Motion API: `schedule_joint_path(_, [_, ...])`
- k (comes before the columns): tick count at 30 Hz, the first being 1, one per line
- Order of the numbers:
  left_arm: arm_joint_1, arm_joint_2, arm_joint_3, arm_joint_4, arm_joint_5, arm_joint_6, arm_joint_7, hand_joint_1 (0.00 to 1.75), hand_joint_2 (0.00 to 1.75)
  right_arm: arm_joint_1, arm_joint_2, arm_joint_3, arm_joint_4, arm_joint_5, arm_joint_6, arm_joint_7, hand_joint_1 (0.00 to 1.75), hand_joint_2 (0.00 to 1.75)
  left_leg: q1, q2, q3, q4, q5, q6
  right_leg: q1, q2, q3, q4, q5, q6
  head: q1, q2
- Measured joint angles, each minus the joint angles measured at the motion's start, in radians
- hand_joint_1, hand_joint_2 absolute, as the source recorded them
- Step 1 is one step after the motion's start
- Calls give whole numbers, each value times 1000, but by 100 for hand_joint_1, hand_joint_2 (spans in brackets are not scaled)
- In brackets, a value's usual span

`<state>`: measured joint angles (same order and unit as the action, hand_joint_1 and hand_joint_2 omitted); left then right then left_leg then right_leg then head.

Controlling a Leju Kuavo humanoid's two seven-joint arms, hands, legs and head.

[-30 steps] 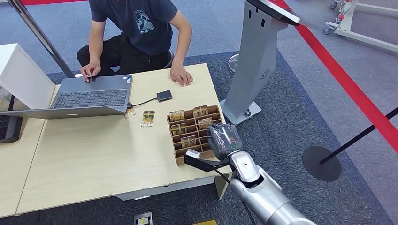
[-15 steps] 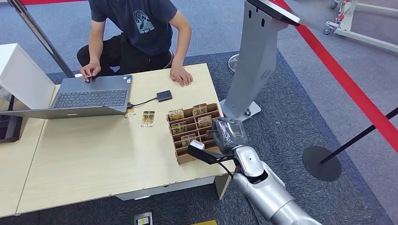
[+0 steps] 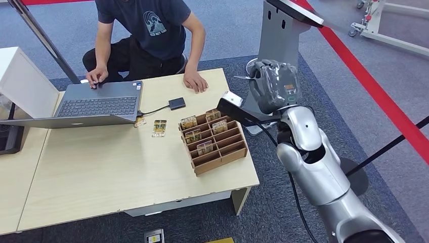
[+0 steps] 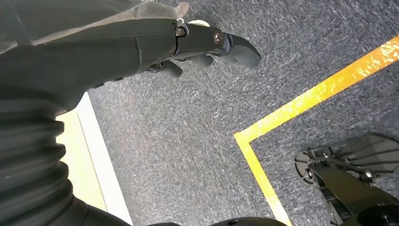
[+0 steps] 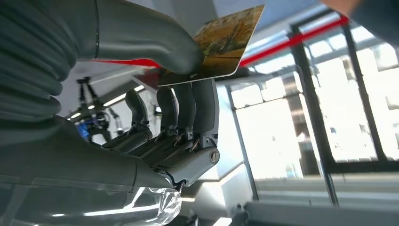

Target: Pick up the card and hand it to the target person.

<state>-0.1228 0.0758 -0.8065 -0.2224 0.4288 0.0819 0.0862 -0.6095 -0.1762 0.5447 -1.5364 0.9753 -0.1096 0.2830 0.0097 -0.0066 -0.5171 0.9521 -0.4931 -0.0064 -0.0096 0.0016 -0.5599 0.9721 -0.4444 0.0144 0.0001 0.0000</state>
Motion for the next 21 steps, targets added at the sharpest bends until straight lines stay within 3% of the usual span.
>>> schedule_joint_path(7, [-19,-3,-10,0,-17,3,16,0,175,-47,32,7,34,-221,-149,-210,124,175,0,0,-1,0,0,0,0,0,0,0,0,0,0,0])
schedule_joint_path(13, [-45,-8,-19,0,-26,0,18,0,175,-86,134,52,240,-454,-181,-416,124,175,1,-1,-1,0,0,0,0,0,0,2,0,0,0,0])
schedule_joint_path(19, [-58,-9,-33,0,-27,0,23,0,175,-135,239,103,429,-506,-215,-488,124,175,1,0,-2,0,0,-1,1,0,-1,2,-1,-2,0,0])
schedule_joint_path(21, [-58,-9,-36,0,-26,0,29,0,175,-150,265,116,476,-516,-228,-497,149,175,1,0,-2,0,0,-1,1,0,-1,2,-2,-2,0,0])
